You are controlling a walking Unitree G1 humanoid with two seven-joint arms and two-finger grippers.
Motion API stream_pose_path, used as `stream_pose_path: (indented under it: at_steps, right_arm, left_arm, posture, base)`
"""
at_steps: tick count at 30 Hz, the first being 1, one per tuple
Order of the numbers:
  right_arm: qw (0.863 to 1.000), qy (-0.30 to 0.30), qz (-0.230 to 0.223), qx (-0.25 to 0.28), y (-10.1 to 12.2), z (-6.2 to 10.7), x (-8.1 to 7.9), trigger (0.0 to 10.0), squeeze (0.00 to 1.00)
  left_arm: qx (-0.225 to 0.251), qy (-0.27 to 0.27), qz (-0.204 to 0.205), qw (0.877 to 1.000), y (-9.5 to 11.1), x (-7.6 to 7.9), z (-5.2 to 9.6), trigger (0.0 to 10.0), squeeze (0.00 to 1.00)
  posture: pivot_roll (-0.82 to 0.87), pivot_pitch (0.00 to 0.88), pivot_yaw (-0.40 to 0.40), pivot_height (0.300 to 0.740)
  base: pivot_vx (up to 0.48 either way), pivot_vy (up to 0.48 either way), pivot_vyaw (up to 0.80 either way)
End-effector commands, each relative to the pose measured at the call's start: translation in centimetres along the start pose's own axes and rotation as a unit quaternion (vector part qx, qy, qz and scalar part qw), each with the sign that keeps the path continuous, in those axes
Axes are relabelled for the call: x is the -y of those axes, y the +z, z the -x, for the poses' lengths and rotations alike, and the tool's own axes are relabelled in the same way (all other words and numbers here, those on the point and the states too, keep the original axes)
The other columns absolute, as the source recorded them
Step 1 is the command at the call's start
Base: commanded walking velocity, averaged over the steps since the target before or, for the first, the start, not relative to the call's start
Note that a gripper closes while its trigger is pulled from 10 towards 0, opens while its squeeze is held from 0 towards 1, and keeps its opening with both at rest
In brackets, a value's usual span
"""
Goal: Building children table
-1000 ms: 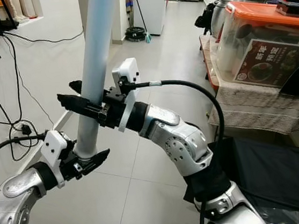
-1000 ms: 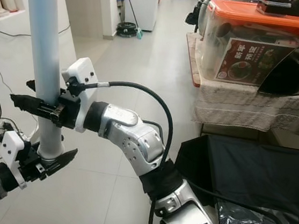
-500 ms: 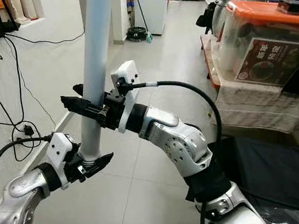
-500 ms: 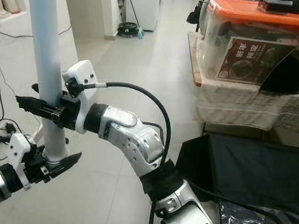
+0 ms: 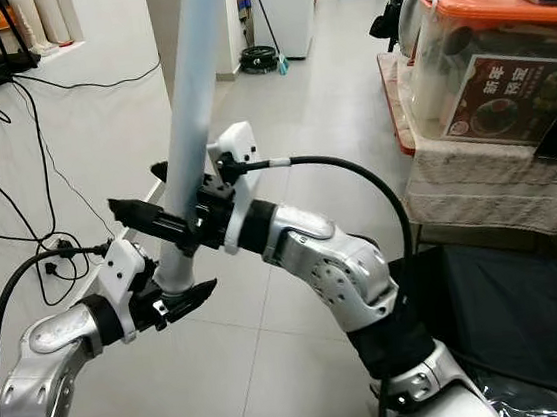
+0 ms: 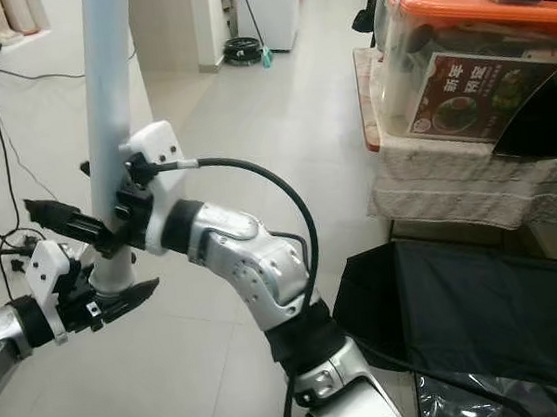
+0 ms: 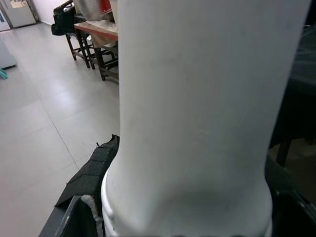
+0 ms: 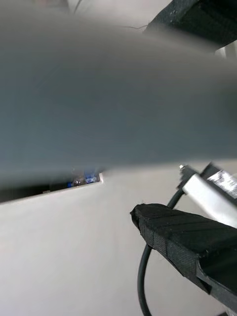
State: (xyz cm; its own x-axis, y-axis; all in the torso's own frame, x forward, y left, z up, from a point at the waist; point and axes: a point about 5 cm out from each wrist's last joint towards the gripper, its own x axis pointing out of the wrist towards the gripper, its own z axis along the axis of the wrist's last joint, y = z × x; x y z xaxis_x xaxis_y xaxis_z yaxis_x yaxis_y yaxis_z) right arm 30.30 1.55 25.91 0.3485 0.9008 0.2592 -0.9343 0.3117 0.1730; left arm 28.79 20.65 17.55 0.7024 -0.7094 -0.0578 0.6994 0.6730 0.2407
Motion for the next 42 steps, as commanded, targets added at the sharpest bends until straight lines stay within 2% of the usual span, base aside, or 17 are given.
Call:
stream_pose_path:
  at_steps: [1,4,9,11,15,19,24,26,31,37,38,41,42]
  right_arm:
    - [1.000,0.012,-0.022,0.004,0.0,0.6,-0.2,10.0,0.00]
    - [0.999,0.018,-0.043,0.008,0.0,1.3,0.0,10.0,0.00]
    - [0.998,0.025,-0.051,0.008,0.0,2.0,0.1,10.0,0.00]
    - [0.998,0.028,-0.050,0.000,-0.4,3.4,0.8,10.0,0.00]
    - [0.998,0.027,-0.049,-0.008,-0.8,4.4,1.4,10.0,0.00]
    - [0.998,0.018,-0.059,-0.024,-2.2,5.0,2.0,10.0,0.00]
    - [0.997,0.017,-0.072,-0.025,-2.9,4.5,1.8,10.0,0.00]
    - [0.996,0.011,-0.082,-0.016,-3.4,3.8,1.6,10.0,0.00]
    - [0.996,-0.001,-0.090,0.000,-3.8,3.0,1.4,10.0,0.00]
    - [0.995,-0.014,-0.100,0.014,-3.9,2.4,1.4,10.0,0.00]
    - [0.994,-0.014,-0.104,0.018,-3.9,2.3,1.3,9.6,0.00]
    - [0.994,-0.013,-0.107,0.021,-3.9,2.2,1.3,9.6,0.00]
    - [0.993,-0.015,-0.113,0.027,-4.0,2.2,1.2,0.0,0.00]
  left_arm:
    - [-0.004,-0.004,-0.005,1.000,-0.2,0.2,0.0,10.0,0.00]
    - [-0.005,-0.003,-0.005,1.000,-0.3,0.2,0.1,10.0,0.00]
    - [-0.007,-0.002,-0.006,1.000,-0.4,0.2,0.2,10.0,0.00]
    - [-0.006,0.000,-0.007,1.000,-0.2,0.1,0.3,10.0,0.00]
    - [-0.003,-0.002,-0.007,1.000,0.0,0.1,0.3,10.0,0.00]
    - [0.004,-0.033,-0.009,0.999,0.5,1.2,-0.3,10.0,0.00]
    - [0.013,-0.052,-0.009,0.999,0.9,1.8,-1.0,10.0,0.00]
    - [0.024,-0.073,-0.007,0.997,1.6,2.6,-1.4,10.0,0.00]
    - [0.028,-0.091,-0.007,0.995,1.9,3.3,-1.8,10.0,0.00]
    - [0.026,-0.097,-0.004,0.995,1.8,3.7,-1.9,10.0,0.00]
    - [0.025,-0.099,-0.003,0.995,1.7,3.8,-2.0,10.0,0.00]
    - [0.025,-0.100,-0.002,0.995,1.7,3.9,-2.0,10.0,0.00]
    - [0.024,-0.102,-0.002,0.995,1.7,3.9,-2.1,10.0,0.00]
  posture:
    - [-0.01,0.000,-0.034,0.740]
    - [-0.01,0.000,-0.035,0.740]
    - [-0.01,0.000,-0.039,0.740]
    - [0.00,0.000,-0.043,0.740]
    - [0.01,0.000,-0.045,0.740]
    - [0.01,0.000,-0.047,0.740]
    - [0.03,0.000,-0.048,0.740]
    - [0.04,0.000,-0.049,0.740]
    - [0.04,0.000,-0.048,0.740]
    - [0.04,0.000,-0.048,0.740]
    - [0.04,0.000,-0.048,0.740]
    - [0.04,0.000,-0.048,0.740]
    - [0.04,0.000,-0.047,0.740]
  base:
    - [0.000,0.000,0.00]
    - [0.000,0.000,0.00]
    - [0.000,0.000,0.00]
    - [0.000,0.000,0.00]
    - [0.000,0.000,0.00]
    - [0.000,0.000,0.00]
    - [0.000,0.000,0.00]
    - [0.000,0.000,0.00]
    - [0.000,0.000,0.00]
    - [0.000,0.000,0.00]
    - [0.000,0.000,0.00]
    - [0.000,0.000,0.00]
    - [0.000,0.000,0.00]
